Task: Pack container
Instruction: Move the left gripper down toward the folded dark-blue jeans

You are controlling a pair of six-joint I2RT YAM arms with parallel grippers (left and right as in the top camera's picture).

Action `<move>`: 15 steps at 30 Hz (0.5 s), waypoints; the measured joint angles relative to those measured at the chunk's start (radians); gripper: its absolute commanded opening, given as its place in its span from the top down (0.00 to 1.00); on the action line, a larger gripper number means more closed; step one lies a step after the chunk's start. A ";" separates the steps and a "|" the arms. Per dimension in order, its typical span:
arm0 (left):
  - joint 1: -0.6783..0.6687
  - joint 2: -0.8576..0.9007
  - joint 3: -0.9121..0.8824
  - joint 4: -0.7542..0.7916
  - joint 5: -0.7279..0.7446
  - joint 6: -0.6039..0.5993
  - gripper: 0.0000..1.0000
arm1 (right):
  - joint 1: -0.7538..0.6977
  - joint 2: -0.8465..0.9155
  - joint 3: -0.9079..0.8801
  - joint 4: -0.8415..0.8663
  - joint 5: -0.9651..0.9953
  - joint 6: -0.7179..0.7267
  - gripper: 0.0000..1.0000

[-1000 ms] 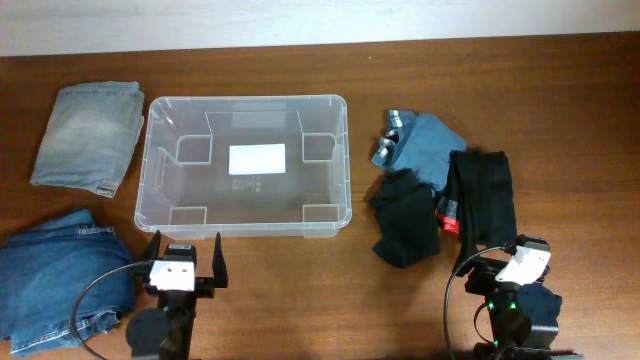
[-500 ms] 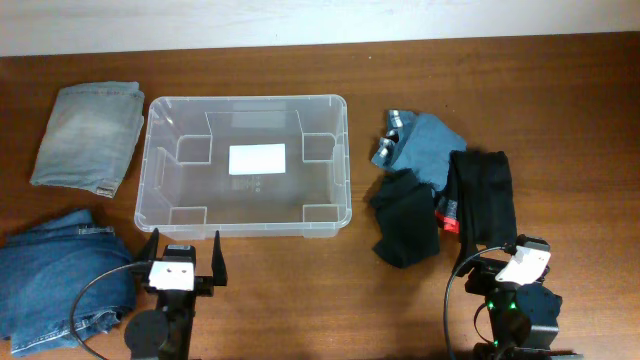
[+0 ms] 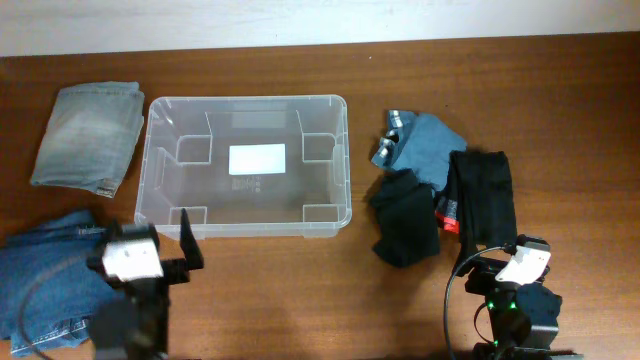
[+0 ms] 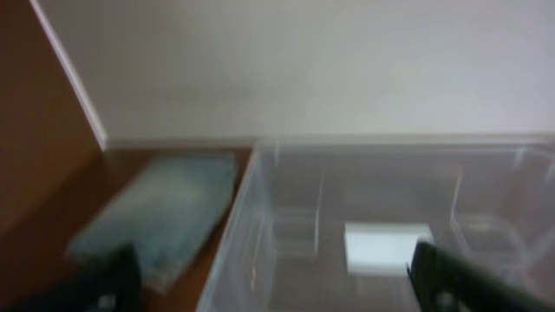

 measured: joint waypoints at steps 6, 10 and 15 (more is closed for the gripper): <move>0.015 0.549 0.556 -0.335 -0.006 -0.011 0.01 | 0.000 0.000 0.000 0.000 -0.001 0.001 0.02; 0.017 0.865 0.920 -0.548 0.068 -0.011 0.01 | 0.000 0.001 0.000 0.001 0.000 0.001 0.02; 0.017 1.047 1.128 -0.754 0.109 -0.011 0.00 | 0.000 0.001 0.000 0.002 -0.001 0.001 0.02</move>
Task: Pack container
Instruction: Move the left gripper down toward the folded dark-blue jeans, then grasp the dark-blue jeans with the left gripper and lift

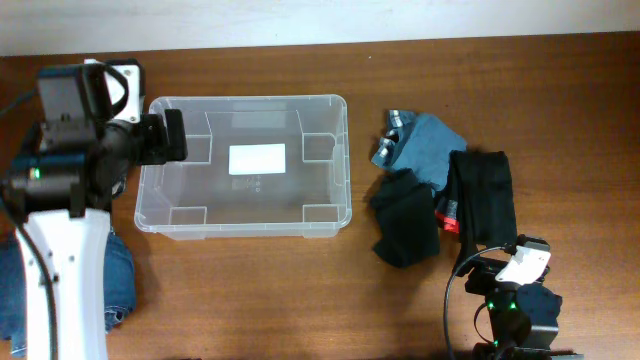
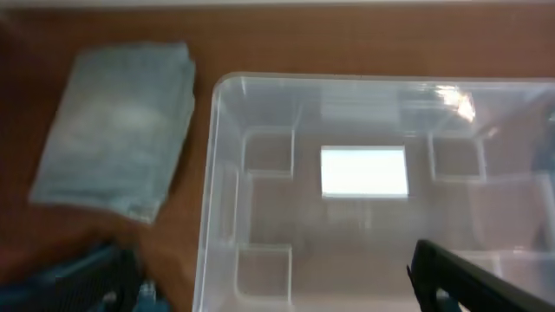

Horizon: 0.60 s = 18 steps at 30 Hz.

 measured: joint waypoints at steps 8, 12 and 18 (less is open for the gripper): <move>0.187 0.027 0.021 -0.200 -0.188 -0.164 0.01 | 0.000 0.000 0.000 0.000 0.000 0.000 0.02; 0.454 0.034 0.021 -0.209 -0.182 -0.200 0.01 | 0.000 0.000 0.000 0.000 0.000 0.000 0.02; 0.806 0.135 0.025 -0.207 -0.017 -0.111 0.03 | 0.000 0.000 0.000 0.000 0.000 -0.001 0.02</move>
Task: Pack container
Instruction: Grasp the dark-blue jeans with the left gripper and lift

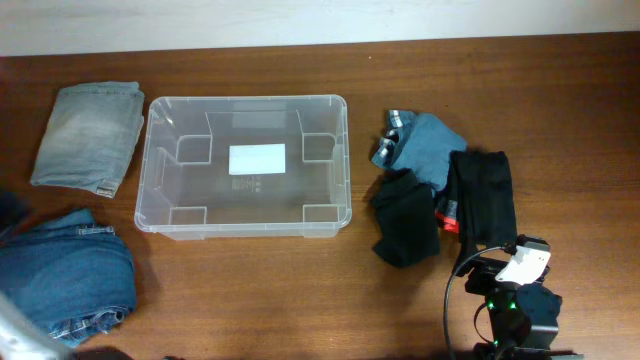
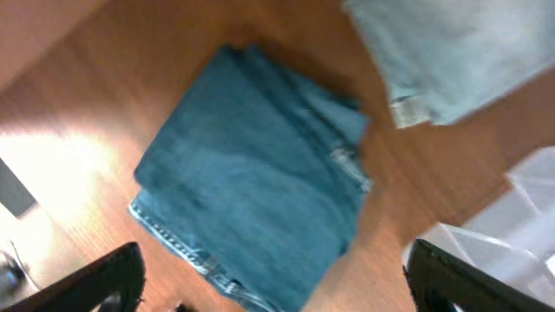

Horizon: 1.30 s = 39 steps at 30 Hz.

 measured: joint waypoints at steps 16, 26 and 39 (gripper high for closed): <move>0.241 0.419 0.000 0.049 0.359 0.381 0.01 | 0.000 0.000 0.000 0.000 0.000 0.001 0.02; 0.344 0.434 -0.010 0.151 0.295 0.356 0.01 | 0.000 0.000 0.000 0.000 0.000 0.001 0.02; 0.497 0.597 -0.012 0.185 0.477 0.503 0.00 | 0.000 0.000 0.000 0.000 0.000 0.001 0.02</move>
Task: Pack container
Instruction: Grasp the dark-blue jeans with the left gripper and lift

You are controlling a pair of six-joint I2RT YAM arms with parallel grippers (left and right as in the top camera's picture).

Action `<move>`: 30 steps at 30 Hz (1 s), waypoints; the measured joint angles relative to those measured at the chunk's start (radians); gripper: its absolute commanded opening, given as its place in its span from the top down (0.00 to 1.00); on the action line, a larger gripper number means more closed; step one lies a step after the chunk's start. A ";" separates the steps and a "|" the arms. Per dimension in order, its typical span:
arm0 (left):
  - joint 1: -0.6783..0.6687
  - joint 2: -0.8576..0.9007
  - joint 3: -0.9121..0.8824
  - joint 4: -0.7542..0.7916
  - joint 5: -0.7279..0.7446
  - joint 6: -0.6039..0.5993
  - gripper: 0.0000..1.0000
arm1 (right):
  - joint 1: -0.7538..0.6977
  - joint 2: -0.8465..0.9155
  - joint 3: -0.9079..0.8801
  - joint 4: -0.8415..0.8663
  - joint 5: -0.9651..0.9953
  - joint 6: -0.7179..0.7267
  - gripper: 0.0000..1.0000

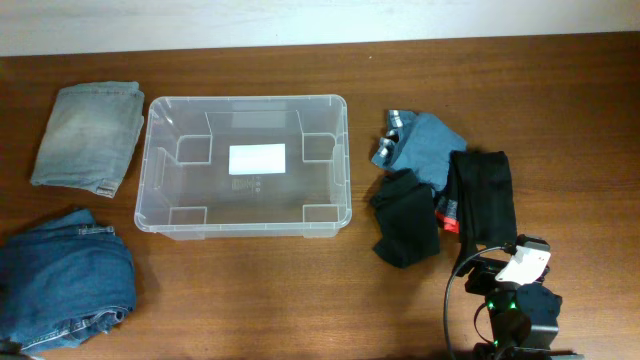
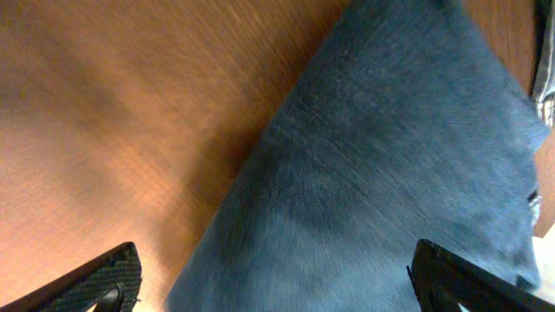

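Observation:
The clear plastic container (image 1: 245, 165) stands open in the left half of the table. A folded pair of dark blue jeans (image 1: 60, 285) lies at the front left and fills most of the left wrist view (image 2: 381, 173). My left gripper (image 2: 276, 264) hangs close over these jeans, open wide, with nothing between its fingers (image 2: 104, 282). The left arm is out of the overhead view. My right arm (image 1: 512, 290) rests at the front right edge, just in front of the dark clothes; its jaws are not visible.
Folded light blue jeans (image 1: 88, 135) lie left of the container at the back. To its right is a pile of clothes: a blue-grey garment (image 1: 420, 140), a black piece (image 1: 405, 230) and a black piece with red trim (image 1: 480, 195).
The left wrist camera was high over the dark jeans with the light jeans and a container corner in view. Now it is close to the dark jeans, still open. The right arm has not moved.
My left gripper was first low in front of the container, facing the wall. Then the arm stood raised beside the container's left end, looking down into it. After that it was over the dark jeans at the front left, and now it is close above them.

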 measured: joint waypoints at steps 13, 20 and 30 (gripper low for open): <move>0.001 0.134 0.024 -0.019 0.188 0.064 0.08 | 0.000 0.000 0.000 0.000 0.000 0.000 0.02; -0.012 0.158 0.024 -0.041 0.246 0.081 0.18 | 0.000 0.000 0.000 0.000 0.000 0.000 0.02; -0.171 0.172 0.023 -0.122 0.234 0.137 0.46 | 0.000 0.000 0.000 0.000 0.000 0.000 0.02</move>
